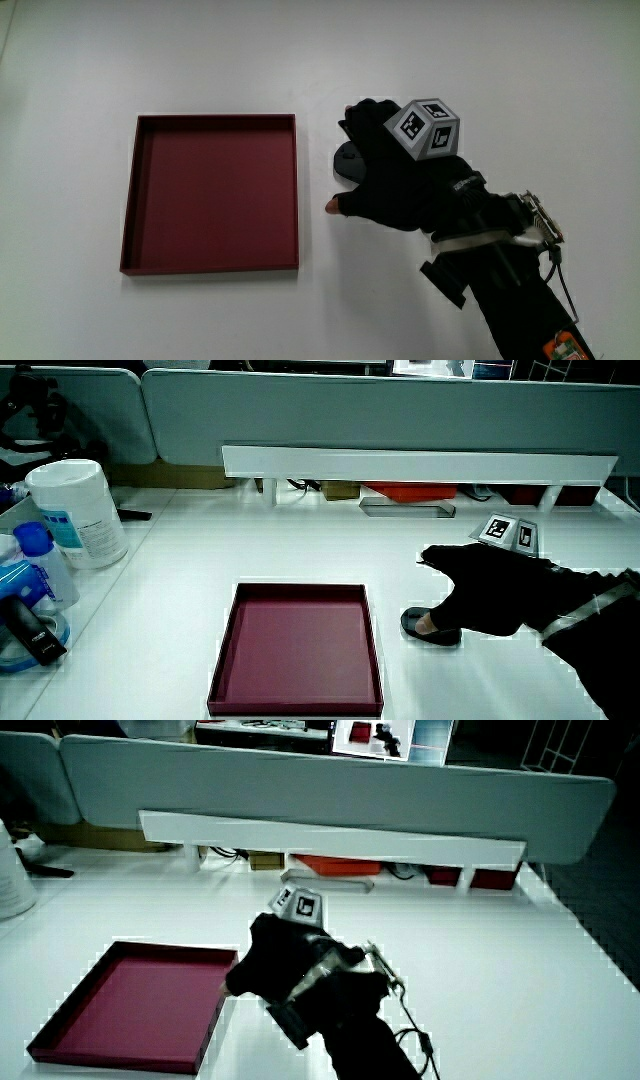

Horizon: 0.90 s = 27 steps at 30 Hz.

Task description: Pick mouse from desk

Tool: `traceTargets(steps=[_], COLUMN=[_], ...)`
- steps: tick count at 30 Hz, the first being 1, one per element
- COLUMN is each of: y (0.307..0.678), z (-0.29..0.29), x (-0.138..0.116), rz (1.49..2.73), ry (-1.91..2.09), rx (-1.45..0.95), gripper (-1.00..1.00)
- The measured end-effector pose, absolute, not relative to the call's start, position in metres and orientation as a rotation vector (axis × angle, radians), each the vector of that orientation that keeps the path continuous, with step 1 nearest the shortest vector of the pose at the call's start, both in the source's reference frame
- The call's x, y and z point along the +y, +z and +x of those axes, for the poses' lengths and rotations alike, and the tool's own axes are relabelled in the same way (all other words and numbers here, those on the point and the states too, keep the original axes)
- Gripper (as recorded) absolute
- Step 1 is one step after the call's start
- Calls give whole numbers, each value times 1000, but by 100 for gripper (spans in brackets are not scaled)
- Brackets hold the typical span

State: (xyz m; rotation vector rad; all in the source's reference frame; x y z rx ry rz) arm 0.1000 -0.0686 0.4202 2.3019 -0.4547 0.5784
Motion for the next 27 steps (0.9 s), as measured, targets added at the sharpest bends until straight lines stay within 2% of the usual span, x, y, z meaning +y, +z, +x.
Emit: traceTargets(steps=[15,27], y=[502,531], z=[124,129], x=[-86,-87], rz=[2228,2193], ry=[451,412], rx=[-200,-137], gripper=[0,0])
